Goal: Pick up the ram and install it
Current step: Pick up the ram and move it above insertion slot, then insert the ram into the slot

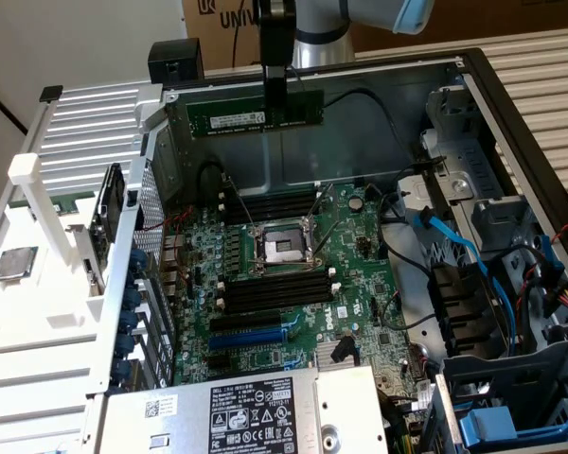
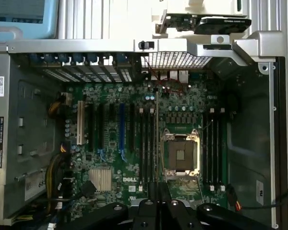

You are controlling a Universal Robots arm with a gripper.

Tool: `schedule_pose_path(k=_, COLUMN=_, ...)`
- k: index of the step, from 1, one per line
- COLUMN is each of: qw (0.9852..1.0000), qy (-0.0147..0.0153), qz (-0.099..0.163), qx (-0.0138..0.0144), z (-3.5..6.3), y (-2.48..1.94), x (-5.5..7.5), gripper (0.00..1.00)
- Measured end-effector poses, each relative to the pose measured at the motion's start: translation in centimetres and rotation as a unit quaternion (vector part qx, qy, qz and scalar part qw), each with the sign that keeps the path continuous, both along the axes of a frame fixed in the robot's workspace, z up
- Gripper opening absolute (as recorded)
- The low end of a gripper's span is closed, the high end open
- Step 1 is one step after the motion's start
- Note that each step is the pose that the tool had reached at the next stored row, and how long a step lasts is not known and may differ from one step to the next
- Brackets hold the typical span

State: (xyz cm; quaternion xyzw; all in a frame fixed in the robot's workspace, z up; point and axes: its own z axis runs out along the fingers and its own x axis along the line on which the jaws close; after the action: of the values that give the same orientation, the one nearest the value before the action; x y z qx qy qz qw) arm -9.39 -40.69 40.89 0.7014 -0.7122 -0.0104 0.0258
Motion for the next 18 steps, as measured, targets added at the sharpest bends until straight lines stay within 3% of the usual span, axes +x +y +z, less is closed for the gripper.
schedule_pose_path(k=6, qw=1.0, qy=0.0, qz=0.0, qx=0.0, z=-1.4, y=0.0, x=0.2, gripper=0.12)
schedule_pose_path(k=18, qw=1.0, qy=-0.0002, qz=0.0, qx=0.0, z=-1.4, y=0.0, x=0.2, gripper=0.12)
